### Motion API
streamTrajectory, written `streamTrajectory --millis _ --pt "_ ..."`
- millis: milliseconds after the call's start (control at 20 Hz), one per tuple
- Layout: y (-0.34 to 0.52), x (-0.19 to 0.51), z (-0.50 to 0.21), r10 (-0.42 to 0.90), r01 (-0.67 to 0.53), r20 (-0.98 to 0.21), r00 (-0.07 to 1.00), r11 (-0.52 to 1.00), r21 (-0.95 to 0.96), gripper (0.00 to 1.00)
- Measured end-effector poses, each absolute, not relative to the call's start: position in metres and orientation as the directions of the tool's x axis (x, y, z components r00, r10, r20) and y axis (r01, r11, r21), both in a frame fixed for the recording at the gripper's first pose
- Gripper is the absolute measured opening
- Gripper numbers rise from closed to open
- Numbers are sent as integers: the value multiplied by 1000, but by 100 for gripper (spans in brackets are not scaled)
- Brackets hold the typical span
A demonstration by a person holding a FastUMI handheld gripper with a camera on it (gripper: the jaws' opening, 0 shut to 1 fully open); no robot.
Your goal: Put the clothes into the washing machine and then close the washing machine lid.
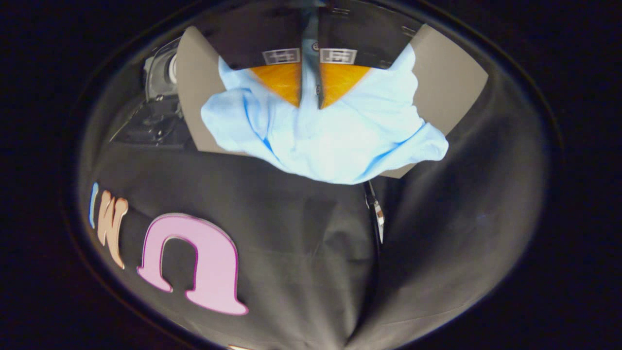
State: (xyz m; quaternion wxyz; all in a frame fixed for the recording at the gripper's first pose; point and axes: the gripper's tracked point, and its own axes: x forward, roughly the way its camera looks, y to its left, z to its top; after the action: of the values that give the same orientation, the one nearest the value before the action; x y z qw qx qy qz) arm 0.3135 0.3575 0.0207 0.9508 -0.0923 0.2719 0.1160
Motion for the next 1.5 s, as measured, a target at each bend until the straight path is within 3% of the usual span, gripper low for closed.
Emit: streamTrajectory --millis 50,200,450,750,1100,1500 --pt "363 316 29 189 -266 -502 844 960 -86 1" --pt "360 297 58 267 -313 -468 842 949 -21 1" --pt "302 289 108 268 -305 -360 894 951 -49 0" --pt "184 300 154 108 -131 -199 974 986 -105 0" --pt "80 310 184 -31 23 -69 997 993 -114 0" --pt "3 332 124 -136 97 -100 986 940 -327 0"
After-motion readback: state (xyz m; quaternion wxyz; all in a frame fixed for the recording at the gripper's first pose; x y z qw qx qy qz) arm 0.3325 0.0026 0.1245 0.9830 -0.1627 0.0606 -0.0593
